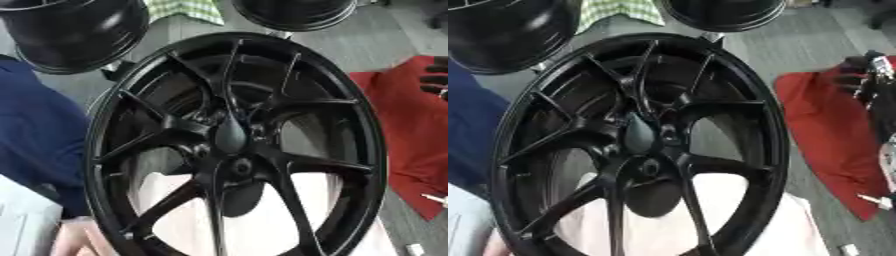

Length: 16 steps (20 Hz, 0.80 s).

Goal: Pull the pin out of the wheel hub.

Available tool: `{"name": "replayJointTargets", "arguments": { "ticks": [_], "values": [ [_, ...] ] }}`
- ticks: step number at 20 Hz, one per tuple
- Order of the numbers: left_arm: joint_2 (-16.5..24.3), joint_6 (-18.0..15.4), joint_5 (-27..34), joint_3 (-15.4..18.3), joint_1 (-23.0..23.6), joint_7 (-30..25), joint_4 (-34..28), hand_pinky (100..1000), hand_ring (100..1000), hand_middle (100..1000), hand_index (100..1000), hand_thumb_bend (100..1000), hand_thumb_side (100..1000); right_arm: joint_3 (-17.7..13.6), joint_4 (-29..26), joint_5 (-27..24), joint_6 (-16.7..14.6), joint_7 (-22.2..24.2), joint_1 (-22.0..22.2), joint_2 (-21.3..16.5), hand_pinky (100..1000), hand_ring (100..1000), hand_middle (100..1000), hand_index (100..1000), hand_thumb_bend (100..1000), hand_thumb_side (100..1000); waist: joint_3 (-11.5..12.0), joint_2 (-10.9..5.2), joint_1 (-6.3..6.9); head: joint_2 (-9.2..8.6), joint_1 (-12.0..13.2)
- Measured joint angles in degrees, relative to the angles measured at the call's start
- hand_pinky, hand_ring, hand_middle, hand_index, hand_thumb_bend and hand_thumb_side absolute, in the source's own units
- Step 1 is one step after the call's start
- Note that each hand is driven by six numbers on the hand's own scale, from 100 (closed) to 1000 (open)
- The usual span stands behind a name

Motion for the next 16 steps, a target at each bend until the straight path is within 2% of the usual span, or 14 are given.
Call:
{"name": "replayJointTargets", "arguments": {
  "ticks": [3,5,6,7,9,13,16],
  "values": [
    [-3.0,1.3,-3.3,1.1,1.7,2.5,0.3,717,755,683,787,679,435,0.0,0.0,-0.2,0.0,0.0,0.3,0.0,776,716,677,761,100,886,0.0,0.00,-0.02,0.00,0.0],
    [-4.8,1.7,-2.4,1.7,2.2,5.0,0.3,678,706,616,730,641,405,0.0,0.0,-0.3,0.0,0.0,0.3,0.0,775,715,677,761,100,882,0.0,-0.01,-0.27,0.00,0.1],
    [-5.7,1.4,-1.3,2.0,2.3,6.8,0.0,647,649,552,685,585,340,0.0,0.0,-0.3,0.0,0.0,0.3,0.0,776,715,676,761,100,880,0.0,-0.02,-0.42,0.01,0.1],
    [-6.4,0.7,0.3,2.3,2.3,8.9,-0.6,647,649,552,685,585,340,0.0,0.0,-0.4,0.0,-0.1,0.3,0.0,776,715,676,761,100,880,0.0,-0.02,-0.59,0.04,0.2],
    [-7.4,-1.7,4.6,2.4,1.9,13.0,-2.0,617,616,515,640,586,324,0.0,0.0,-0.4,0.0,-0.1,0.2,0.0,777,715,676,760,100,872,-0.1,-0.06,-0.68,0.28,0.4],
    [-9.0,-8.6,15.3,1.6,0.0,19.4,-7.2,601,604,501,624,587,326,0.0,-0.2,-0.4,0.0,-0.1,-0.3,0.0,776,714,675,760,100,868,-0.4,-0.13,-0.88,0.62,0.8],
    [-11.5,-14.2,21.5,1.2,0.4,23.6,-12.6,607,611,508,628,600,336,0.0,-0.6,-0.4,-0.1,-0.1,-0.7,0.1,774,712,673,758,100,855,-0.6,-0.13,-1.22,0.79,0.9]
  ]
}}
